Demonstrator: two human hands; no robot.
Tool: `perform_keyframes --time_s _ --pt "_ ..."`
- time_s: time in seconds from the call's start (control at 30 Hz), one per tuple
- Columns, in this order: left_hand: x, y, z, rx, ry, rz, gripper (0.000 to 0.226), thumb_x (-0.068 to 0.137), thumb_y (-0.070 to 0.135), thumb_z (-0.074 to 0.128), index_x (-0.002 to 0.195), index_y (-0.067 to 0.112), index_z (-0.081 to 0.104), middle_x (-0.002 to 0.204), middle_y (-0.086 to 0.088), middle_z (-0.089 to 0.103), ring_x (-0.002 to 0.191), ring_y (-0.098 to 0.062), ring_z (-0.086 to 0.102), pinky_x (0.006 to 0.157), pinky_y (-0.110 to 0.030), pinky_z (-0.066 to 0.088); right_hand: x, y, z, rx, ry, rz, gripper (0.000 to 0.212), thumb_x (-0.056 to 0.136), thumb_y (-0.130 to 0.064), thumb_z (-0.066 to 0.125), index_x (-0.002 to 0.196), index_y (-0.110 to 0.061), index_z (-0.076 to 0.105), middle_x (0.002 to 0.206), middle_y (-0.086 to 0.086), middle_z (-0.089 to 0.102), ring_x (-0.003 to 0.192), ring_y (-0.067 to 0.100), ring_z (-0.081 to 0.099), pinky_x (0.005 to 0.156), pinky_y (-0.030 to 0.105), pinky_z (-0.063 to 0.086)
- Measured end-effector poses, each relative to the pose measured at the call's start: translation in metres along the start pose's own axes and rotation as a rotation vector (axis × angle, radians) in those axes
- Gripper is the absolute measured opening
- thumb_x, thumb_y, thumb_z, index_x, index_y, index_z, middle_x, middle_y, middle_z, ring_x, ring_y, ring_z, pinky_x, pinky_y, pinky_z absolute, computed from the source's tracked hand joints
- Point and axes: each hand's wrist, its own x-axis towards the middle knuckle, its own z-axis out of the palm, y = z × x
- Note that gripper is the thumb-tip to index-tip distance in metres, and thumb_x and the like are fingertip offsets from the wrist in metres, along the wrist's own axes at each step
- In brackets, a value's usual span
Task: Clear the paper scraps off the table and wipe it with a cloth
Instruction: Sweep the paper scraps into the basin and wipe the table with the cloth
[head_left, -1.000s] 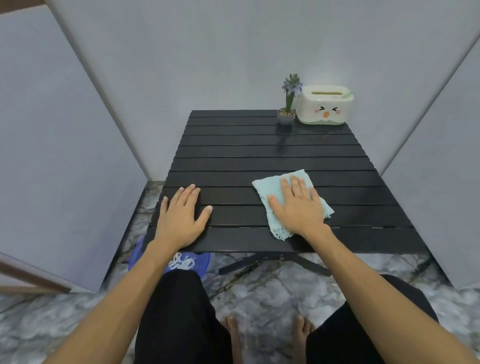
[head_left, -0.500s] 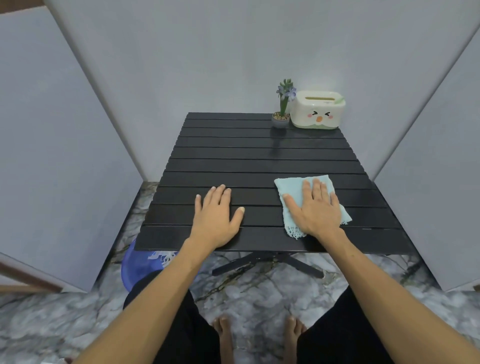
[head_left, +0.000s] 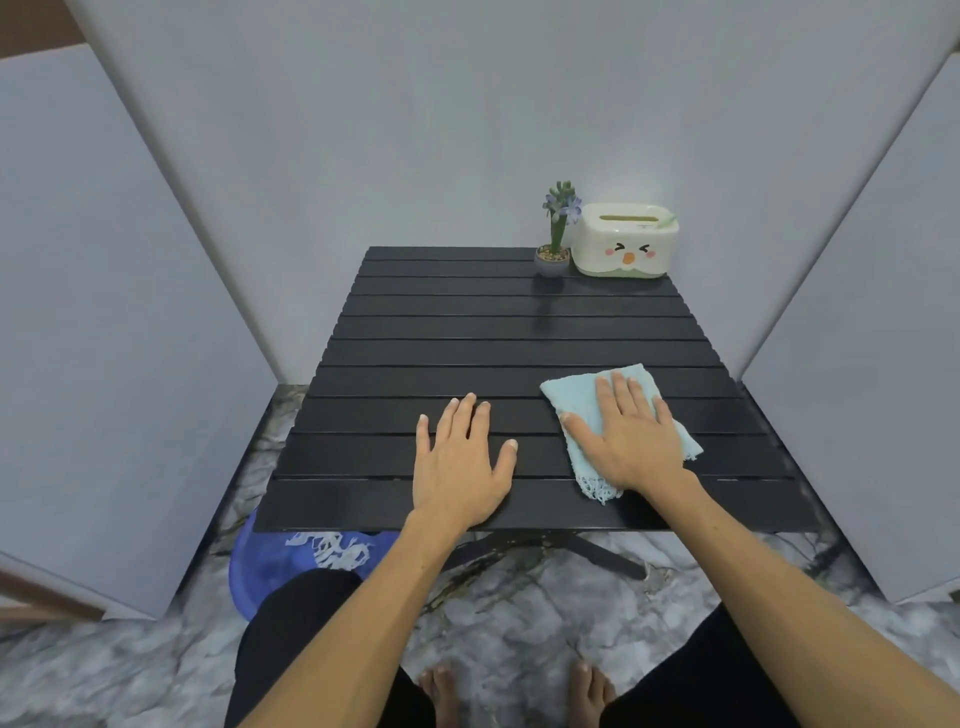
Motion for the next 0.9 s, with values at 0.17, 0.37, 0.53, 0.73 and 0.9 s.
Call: perform_keyframes --time_s 0.17,0.37,0.53,0.73,0.9 --pt "-0.003 -0.001 0.003 0.020 0.027 0.004 0.069 0.096 0.057 0.019 0.154 0.020 0.024 0.164 0.003 0.016 0.151 -0.015 0.007 0.121 -0.046 0.001 0.022 -0.001 -0.004 0.056 0.011 0.121 0.089 0.091 -0.073 0.008 0.159 -0.017 0.003 0.168 0.007 -0.003 0.154 0.024 -0.005 0.122 0.049 -0.002" --pt "0.000 -0.001 0.005 0.040 0.043 -0.002 0.069 0.096 0.057 0.018 0.154 0.021 0.024 0.164 0.004 0.016 0.151 -0.014 0.008 0.121 -0.046 0.002 0.056 -0.021 -0.010 0.044 -0.030 0.042 0.083 0.094 -0.067 0.005 0.159 -0.016 -0.001 0.167 0.005 -0.007 0.153 0.024 -0.006 0.122 0.051 -0.004" --pt "0.001 -0.002 0.004 0.039 0.048 -0.002 0.068 0.095 0.058 0.019 0.153 0.022 0.026 0.163 0.004 0.018 0.150 -0.014 0.009 0.121 -0.046 0.002 0.060 -0.036 -0.006 0.046 -0.059 -0.128 0.077 0.096 -0.065 0.005 0.159 -0.022 -0.003 0.167 -0.002 -0.008 0.153 0.019 -0.009 0.122 0.048 -0.006" --pt "0.000 -0.002 0.003 0.031 0.047 -0.002 0.068 0.096 0.057 0.020 0.154 0.022 0.025 0.163 0.005 0.017 0.150 -0.013 0.009 0.121 -0.045 0.001 0.024 -0.025 -0.004 0.031 -0.082 -0.278 0.070 0.099 -0.063 0.011 0.159 -0.030 -0.004 0.166 -0.011 -0.010 0.152 0.011 -0.011 0.122 0.041 -0.009" --pt "0.001 -0.004 0.002 0.014 0.051 0.001 0.067 0.096 0.058 0.025 0.153 0.023 0.028 0.163 0.006 0.019 0.150 -0.012 0.011 0.121 -0.044 0.002 -0.007 -0.002 -0.005 0.026 -0.071 -0.232 0.074 0.097 -0.067 0.013 0.159 -0.029 -0.003 0.166 -0.007 -0.009 0.152 0.011 -0.011 0.123 0.037 -0.009"
